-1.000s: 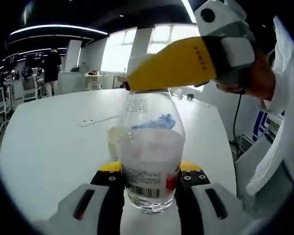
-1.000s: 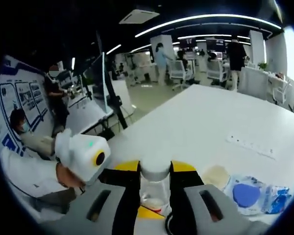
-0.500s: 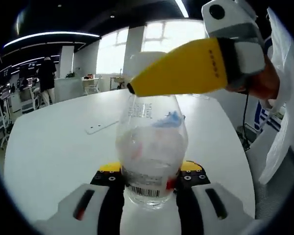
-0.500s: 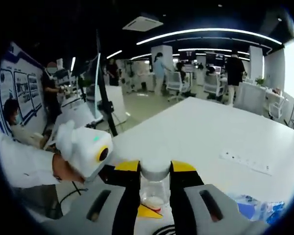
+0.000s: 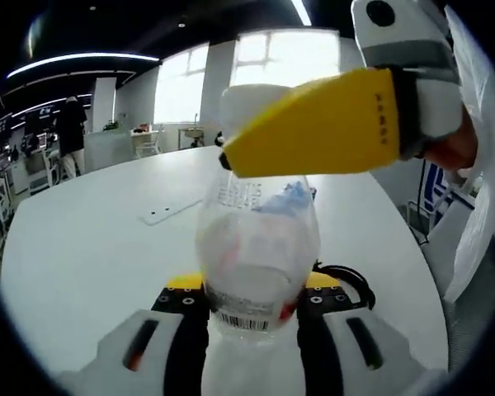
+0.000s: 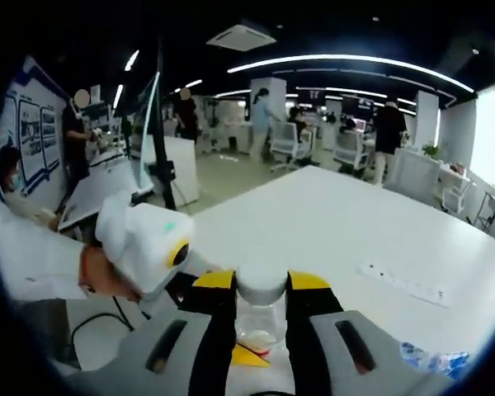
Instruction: Arrange the tabletop items into an orderly group along one side of the table until the central work area is clear of visible clutter.
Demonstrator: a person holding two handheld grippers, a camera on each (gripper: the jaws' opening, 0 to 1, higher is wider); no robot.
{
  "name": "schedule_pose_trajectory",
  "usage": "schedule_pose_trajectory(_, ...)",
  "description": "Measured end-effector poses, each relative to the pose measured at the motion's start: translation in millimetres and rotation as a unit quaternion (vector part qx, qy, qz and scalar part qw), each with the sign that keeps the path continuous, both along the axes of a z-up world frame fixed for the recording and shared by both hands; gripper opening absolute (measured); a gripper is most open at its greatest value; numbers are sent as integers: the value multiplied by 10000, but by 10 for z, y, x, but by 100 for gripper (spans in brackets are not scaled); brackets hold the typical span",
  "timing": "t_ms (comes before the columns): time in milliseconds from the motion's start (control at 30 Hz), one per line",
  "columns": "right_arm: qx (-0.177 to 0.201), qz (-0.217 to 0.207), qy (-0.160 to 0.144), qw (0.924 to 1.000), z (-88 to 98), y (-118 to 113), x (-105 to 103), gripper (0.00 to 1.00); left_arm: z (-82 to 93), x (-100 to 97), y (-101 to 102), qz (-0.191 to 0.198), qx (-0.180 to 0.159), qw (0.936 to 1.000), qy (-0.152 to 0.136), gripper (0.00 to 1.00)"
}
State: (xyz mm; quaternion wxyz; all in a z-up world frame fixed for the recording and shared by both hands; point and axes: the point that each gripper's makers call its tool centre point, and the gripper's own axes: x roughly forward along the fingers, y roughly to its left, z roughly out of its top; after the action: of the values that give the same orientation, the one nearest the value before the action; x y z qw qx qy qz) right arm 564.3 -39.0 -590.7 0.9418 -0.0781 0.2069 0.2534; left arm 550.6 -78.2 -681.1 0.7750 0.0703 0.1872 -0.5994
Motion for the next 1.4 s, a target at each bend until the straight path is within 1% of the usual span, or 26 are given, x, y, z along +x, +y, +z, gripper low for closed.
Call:
schedule_pose_trajectory(233, -128, -68, -98, 9998, -89, -29, 54, 20, -89, 54, -40, -106, 35, 9999, 13, 41)
schedule_pose_trajectory(700, -279, -192, -357, 9988, -168, -46, 121, 20, -163, 139, -62, -230, 92, 9997, -17, 41)
schedule_pose_trajectory(933, -217, -330, -388, 9985, -192, -74, 152, 20, -190, 165, -63, -320, 114, 9994, -46, 41)
schedule_pose_trajectory(1133, -137, -446, -344, 9983, -192, -105, 161, 20, -187, 169, -70, -389, 140, 9991, -61, 41)
schedule_pose_trajectory(1267, -32, -490, -304, 9983, -191, -138, 173, 20, -189, 166, -84, -386, 183, 9991, -50, 41)
schedule_pose_trajectory(1400, -57, -469, -356, 9983, -184, -148, 178, 21, -187, 170, -94, -340, 173, 9993, 8, 42)
